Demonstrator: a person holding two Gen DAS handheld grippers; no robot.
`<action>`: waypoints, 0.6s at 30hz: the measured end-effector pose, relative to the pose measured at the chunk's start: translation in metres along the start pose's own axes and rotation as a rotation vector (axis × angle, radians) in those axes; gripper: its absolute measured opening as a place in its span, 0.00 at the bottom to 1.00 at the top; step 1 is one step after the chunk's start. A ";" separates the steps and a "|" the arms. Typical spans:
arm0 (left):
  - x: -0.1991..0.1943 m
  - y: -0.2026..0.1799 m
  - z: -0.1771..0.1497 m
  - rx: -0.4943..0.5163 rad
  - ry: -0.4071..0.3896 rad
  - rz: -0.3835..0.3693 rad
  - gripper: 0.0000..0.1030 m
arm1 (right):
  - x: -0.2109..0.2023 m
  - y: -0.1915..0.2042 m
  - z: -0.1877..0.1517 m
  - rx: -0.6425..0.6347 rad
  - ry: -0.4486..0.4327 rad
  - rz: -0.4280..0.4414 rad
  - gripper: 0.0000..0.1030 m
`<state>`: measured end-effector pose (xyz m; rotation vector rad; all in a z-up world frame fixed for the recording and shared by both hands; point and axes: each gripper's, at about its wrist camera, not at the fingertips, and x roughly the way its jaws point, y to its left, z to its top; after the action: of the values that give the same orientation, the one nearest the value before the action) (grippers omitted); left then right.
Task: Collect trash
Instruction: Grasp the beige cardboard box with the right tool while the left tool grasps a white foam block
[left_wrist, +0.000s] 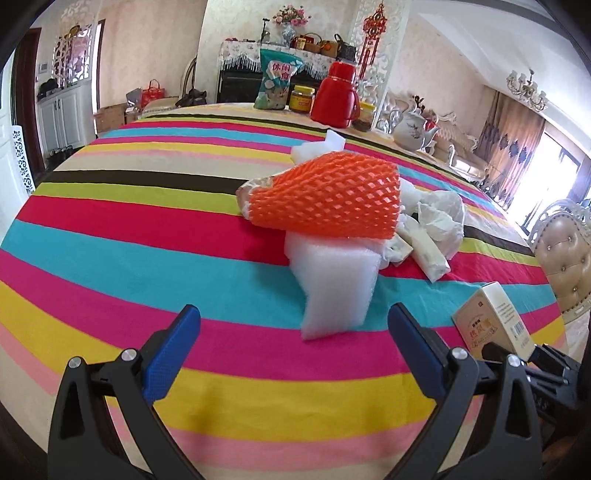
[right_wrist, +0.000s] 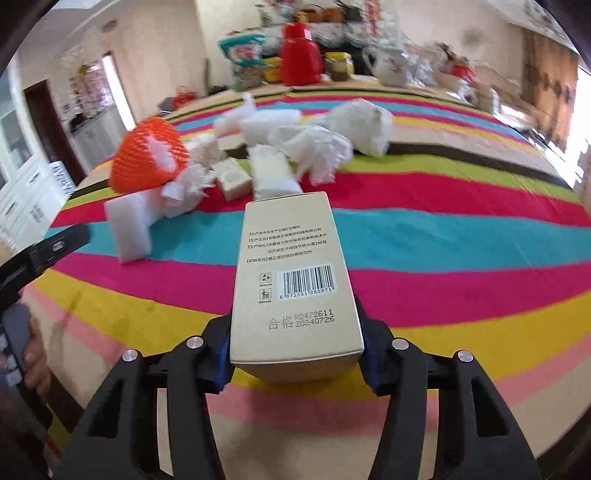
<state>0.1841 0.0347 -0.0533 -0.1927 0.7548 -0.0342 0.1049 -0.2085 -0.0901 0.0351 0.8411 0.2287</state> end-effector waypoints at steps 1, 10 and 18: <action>0.003 -0.003 0.002 -0.001 0.006 0.002 0.95 | -0.002 0.001 0.001 -0.022 -0.024 -0.001 0.49; 0.048 -0.039 0.015 0.059 0.036 0.059 0.77 | -0.005 -0.010 0.008 0.010 -0.088 0.076 0.49; 0.046 -0.036 0.010 0.083 0.064 -0.004 0.51 | -0.013 -0.010 0.006 0.024 -0.110 0.114 0.49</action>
<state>0.2262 -0.0036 -0.0709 -0.1146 0.8148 -0.0760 0.1027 -0.2206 -0.0781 0.1175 0.7328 0.3211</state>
